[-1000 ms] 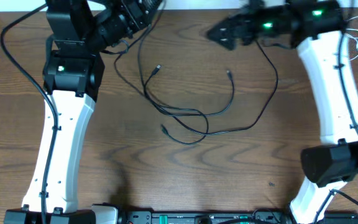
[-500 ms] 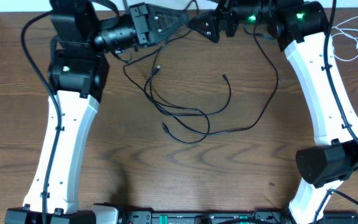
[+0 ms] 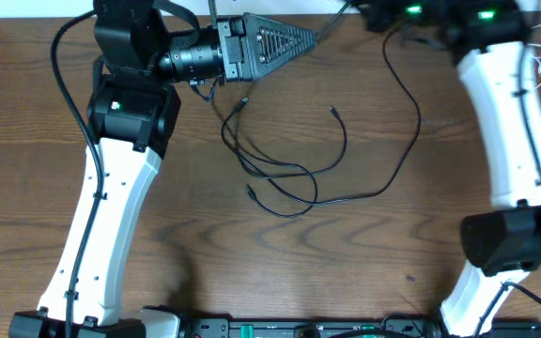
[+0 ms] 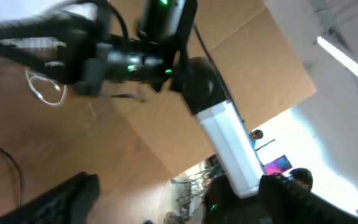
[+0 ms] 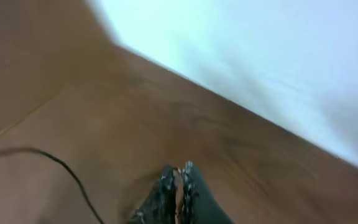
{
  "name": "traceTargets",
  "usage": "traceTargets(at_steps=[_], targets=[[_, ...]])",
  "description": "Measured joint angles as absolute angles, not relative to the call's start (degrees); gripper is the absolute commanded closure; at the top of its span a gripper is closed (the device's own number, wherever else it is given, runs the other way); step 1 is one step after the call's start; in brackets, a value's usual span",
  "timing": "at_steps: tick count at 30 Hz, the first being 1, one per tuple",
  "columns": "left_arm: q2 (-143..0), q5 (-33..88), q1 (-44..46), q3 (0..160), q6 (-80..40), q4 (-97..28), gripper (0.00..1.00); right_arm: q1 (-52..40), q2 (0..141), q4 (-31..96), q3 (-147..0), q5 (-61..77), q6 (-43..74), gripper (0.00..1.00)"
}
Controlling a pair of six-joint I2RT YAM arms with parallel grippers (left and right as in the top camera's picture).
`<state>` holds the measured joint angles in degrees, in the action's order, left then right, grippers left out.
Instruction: Untangle cables
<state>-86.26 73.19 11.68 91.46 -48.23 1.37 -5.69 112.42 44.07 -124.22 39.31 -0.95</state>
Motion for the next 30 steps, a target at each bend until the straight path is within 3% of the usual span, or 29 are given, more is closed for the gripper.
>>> traceTargets(at_steps=[6, 14, 22, 30], targets=[[-86.26, 68.14, 10.85, 91.61, -37.15, -9.8, 0.09, 9.34, 103.57, 58.43, -123.94, 22.46, 3.46, 0.99], [-86.76, 46.65, 11.94, 91.57, -20.21, -33.45, 0.08, 31.16, 92.58, 71.2, -124.49, 14.28, 6.66, 0.99], [-98.78, 37.56, 20.29, 91.57, -15.27, -32.32, 0.08, 32.93, 96.14, 76.51, -124.38, 19.2, 4.71, 0.99], [-111.37, 35.75, 26.7, 91.26, -12.99, -22.79, 0.08, 32.93, 97.76, 79.13, -124.31, 20.16, 2.07, 0.99]])
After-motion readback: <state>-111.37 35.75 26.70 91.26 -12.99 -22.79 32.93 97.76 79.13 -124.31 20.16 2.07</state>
